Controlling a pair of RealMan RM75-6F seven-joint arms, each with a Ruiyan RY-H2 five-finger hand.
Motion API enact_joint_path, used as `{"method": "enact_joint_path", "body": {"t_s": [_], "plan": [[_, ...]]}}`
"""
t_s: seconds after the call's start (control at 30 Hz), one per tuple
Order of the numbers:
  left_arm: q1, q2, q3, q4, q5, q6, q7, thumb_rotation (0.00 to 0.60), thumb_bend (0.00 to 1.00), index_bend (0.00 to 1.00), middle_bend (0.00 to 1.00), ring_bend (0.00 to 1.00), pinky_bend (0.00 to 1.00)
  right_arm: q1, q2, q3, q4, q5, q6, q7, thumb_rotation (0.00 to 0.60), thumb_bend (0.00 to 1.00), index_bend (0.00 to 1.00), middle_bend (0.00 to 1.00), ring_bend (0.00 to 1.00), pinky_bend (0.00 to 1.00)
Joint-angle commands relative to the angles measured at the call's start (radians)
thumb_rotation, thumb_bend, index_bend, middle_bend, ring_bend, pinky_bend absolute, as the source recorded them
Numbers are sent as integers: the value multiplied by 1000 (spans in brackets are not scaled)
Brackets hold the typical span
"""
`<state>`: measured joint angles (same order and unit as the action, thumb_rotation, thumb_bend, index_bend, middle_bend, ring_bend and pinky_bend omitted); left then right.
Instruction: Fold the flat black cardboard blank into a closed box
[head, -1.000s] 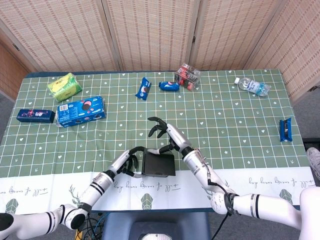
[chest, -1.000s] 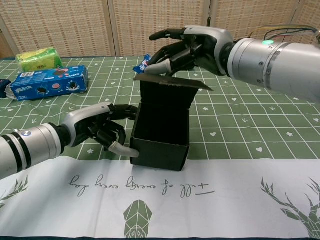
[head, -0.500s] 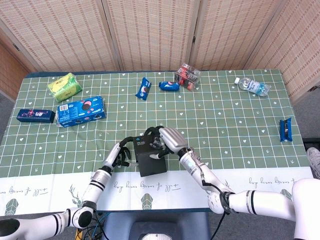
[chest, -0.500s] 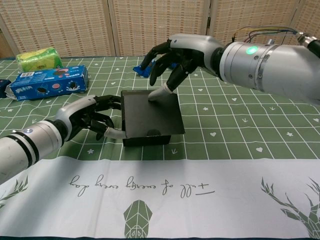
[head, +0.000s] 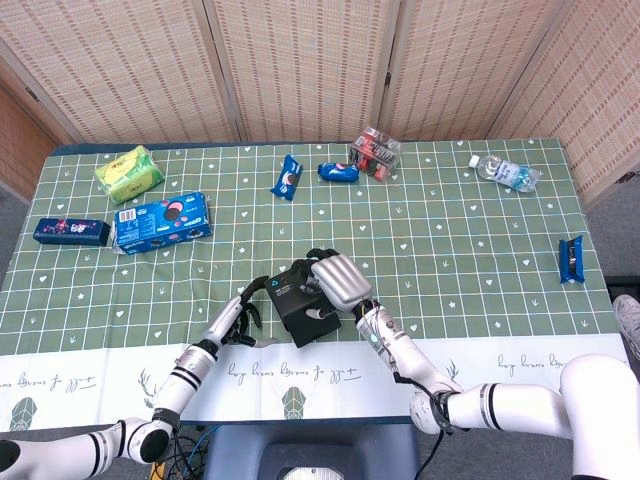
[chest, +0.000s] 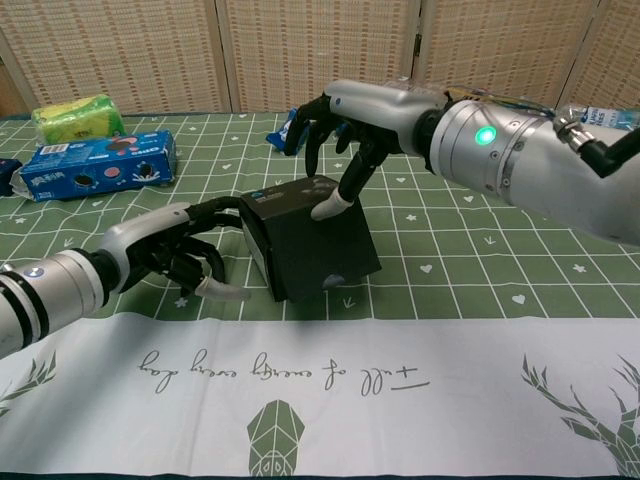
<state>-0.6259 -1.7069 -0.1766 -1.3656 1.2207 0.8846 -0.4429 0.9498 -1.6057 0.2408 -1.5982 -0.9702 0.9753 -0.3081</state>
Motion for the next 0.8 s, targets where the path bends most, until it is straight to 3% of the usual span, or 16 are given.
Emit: {"method": "enact_joint_path", "body": {"t_s": [0.03,0.53,0.67,0.8], "plan": [[7,32,24,-26,39,9,21,600,113,0,103,520,728,-8,-1,-16,-2,-30,13,-15,600,0,314,412,229,223],[15,138,100,-127,152,27,108,600,113,0,67,493,712,-23,-67,-114,137,-226,69,-139,600,64,335,330,185,223],[14,149,106,-138,161,23,102,600,112,0,63,492,712,-32,-107,-135,206,-309,104,-127,600,76,387,341,184,223],[14,156,108,-144,167,23,90,600,112,0,62,490,712,-41,-142,-147,275,-378,131,-96,600,153,472,401,186,223]]}}
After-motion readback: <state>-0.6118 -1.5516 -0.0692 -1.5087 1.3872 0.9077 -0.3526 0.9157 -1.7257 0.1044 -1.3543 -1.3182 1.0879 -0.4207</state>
